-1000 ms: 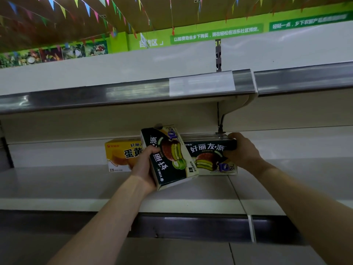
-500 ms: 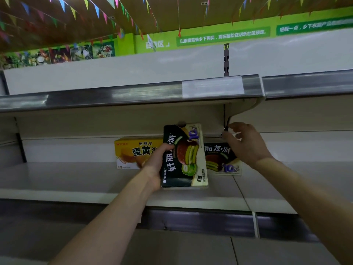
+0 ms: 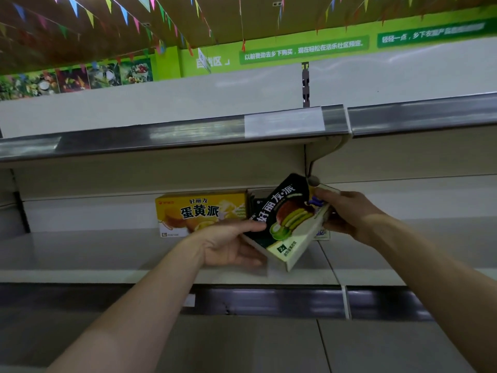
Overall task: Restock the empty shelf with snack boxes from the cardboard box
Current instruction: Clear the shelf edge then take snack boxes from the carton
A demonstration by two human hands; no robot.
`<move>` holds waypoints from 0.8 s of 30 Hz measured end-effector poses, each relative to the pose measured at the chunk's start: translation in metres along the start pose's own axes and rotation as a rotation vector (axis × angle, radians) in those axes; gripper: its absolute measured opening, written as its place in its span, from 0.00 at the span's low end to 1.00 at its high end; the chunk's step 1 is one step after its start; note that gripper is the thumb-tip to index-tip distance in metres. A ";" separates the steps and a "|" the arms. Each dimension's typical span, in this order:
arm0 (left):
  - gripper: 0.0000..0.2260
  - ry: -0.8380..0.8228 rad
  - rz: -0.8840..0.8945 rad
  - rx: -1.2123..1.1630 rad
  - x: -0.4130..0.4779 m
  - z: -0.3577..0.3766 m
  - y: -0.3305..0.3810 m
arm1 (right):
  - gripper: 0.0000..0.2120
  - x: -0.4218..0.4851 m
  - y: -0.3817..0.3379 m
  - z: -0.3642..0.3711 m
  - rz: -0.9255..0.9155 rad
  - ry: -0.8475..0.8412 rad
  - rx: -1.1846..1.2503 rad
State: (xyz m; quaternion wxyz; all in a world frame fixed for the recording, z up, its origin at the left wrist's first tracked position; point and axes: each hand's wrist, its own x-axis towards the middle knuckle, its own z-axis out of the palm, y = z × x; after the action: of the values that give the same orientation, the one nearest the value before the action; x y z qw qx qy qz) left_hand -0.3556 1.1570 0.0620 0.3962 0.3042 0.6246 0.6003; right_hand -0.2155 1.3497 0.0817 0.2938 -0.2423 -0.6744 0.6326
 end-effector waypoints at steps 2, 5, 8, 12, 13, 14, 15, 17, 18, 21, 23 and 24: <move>0.19 0.086 0.079 -0.029 0.003 -0.003 0.000 | 0.15 -0.002 0.004 -0.010 0.060 -0.062 0.033; 0.21 0.264 0.138 -0.074 0.008 -0.005 0.000 | 0.14 -0.008 0.011 -0.021 0.080 -0.187 -0.142; 0.20 0.376 0.171 0.026 0.014 -0.002 -0.002 | 0.11 -0.009 0.019 -0.023 0.058 -0.165 -0.348; 0.10 0.514 0.292 0.257 0.022 0.011 0.004 | 0.11 -0.004 0.023 -0.024 0.043 -0.160 -0.524; 0.10 0.524 0.314 0.286 0.024 0.014 0.006 | 0.12 -0.002 0.025 -0.023 0.035 -0.155 -0.547; 0.10 0.532 0.329 0.324 0.026 0.016 0.007 | 0.12 -0.001 0.026 -0.022 0.024 -0.146 -0.569; 0.13 0.539 0.340 0.373 0.027 0.019 0.007 | 0.12 0.001 0.028 -0.021 0.013 -0.134 -0.589; 0.19 0.557 0.339 0.466 0.031 0.023 0.006 | 0.12 0.005 0.033 -0.017 -0.012 -0.098 -0.619; 0.20 0.566 0.336 0.494 0.031 0.025 0.005 | 0.12 0.008 0.036 -0.016 -0.026 -0.072 -0.629; 0.21 0.582 0.343 0.566 0.030 0.028 0.003 | 0.13 0.016 0.041 -0.013 -0.042 0.000 -0.661; 0.24 0.585 0.326 0.600 0.029 0.029 0.004 | 0.21 0.020 0.039 -0.012 -0.043 0.031 -0.668; 0.26 0.577 0.302 0.597 0.029 0.029 0.005 | 0.28 0.021 0.037 -0.011 -0.033 0.029 -0.661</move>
State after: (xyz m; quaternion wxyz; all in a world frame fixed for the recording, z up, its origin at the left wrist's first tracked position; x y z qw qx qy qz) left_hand -0.3456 1.1967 0.0642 0.0079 0.3132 0.8042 0.5052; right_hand -0.2238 1.3751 0.0467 0.2189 -0.3225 -0.8428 0.3712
